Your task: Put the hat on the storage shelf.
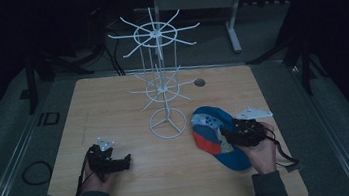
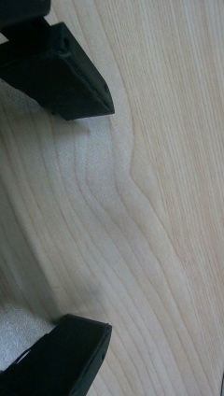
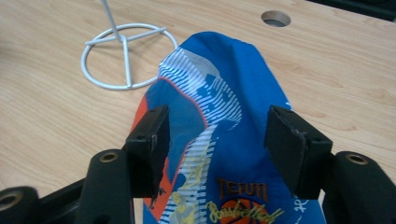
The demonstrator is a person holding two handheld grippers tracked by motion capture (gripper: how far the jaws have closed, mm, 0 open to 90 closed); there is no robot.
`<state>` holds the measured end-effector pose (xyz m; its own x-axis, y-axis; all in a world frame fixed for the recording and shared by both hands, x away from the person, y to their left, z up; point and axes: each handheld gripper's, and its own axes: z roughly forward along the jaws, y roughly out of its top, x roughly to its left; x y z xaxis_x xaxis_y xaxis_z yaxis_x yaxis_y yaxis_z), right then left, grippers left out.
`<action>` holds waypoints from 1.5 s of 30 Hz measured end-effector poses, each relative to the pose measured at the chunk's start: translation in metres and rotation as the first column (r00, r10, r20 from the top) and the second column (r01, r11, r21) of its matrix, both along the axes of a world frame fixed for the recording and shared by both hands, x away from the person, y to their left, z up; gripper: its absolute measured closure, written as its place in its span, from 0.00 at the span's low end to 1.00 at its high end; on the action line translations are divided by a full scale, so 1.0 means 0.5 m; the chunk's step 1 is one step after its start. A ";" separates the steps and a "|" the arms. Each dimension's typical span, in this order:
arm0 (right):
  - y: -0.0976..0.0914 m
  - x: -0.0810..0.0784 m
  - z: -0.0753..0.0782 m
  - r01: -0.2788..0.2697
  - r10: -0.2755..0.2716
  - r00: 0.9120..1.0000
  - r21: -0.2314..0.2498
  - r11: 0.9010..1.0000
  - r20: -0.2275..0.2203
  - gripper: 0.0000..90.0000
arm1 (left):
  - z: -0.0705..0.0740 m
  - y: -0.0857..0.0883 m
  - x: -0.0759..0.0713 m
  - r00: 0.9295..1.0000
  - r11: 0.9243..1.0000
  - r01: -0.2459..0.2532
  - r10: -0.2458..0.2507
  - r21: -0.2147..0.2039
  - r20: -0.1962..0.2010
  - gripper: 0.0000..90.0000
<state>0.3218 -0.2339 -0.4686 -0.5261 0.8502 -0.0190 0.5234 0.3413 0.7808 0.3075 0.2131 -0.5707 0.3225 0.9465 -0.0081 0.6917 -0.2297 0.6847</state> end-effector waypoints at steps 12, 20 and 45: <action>0.009 -0.008 0.018 -0.013 0.013 1.000 -0.030 0.999 -0.008 0.44 | 0.000 0.000 0.000 1.000 1.000 0.003 -0.003 0.000 0.001 0.00; 0.009 -0.008 0.038 -0.033 0.032 0.999 -0.044 0.998 -0.024 0.43 | 0.000 0.000 0.000 1.000 1.000 0.004 -0.004 0.000 0.001 0.00; 0.010 0.058 0.091 -0.096 0.076 0.989 -0.167 0.981 -0.125 0.45 | 0.000 0.000 0.000 1.000 1.000 0.003 -0.003 -0.002 0.002 0.00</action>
